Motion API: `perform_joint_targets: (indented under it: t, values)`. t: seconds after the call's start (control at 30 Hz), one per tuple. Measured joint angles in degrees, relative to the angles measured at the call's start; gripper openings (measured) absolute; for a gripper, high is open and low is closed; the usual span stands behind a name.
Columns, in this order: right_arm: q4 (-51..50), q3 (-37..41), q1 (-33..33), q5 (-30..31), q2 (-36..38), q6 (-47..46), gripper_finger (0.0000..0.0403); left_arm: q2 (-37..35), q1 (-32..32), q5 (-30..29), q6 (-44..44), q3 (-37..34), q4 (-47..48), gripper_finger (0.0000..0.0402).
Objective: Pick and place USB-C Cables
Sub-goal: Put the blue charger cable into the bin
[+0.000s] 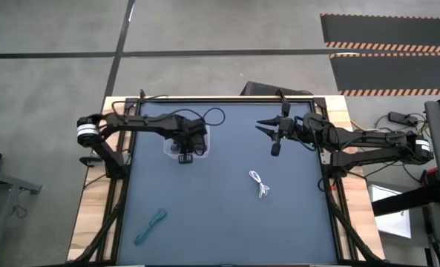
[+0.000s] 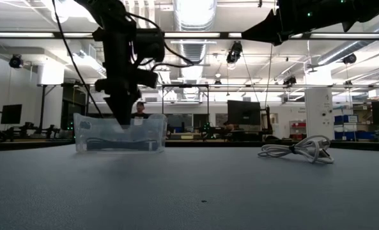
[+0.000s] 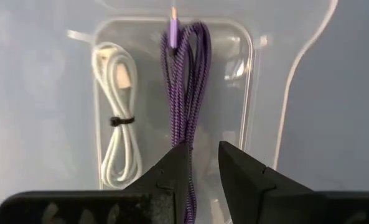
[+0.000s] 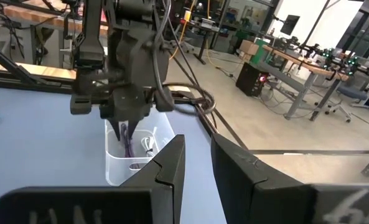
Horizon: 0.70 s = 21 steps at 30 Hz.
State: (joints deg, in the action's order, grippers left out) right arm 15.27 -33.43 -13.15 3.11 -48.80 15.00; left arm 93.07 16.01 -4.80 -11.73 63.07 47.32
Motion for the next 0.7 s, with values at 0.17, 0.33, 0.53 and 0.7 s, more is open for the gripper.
perform_joint_targets:
  t: [0.17,0.33,0.53,0.7]
  values:
    - [0.4,0.0,0.0,0.0,0.0,0.0,0.0068,-3.8,-0.4,0.0,5.7,1.0,0.3,0.0071]
    - [3.1,0.0,0.0,0.0,-0.1,0.1,0.0068,-9.7,-2.6,0.0,13.0,1.1,0.1,0.0071]
    - [6.0,0.0,0.0,0.0,-0.1,2.8,0.0068,-16.3,-8.2,0.0,24.3,1.1,-1.1,0.007]
    - [8.7,0.0,0.0,0.0,-0.1,5.4,0.0068,-18.8,-14.8,0.0,31.7,1.1,-6.1,0.007]
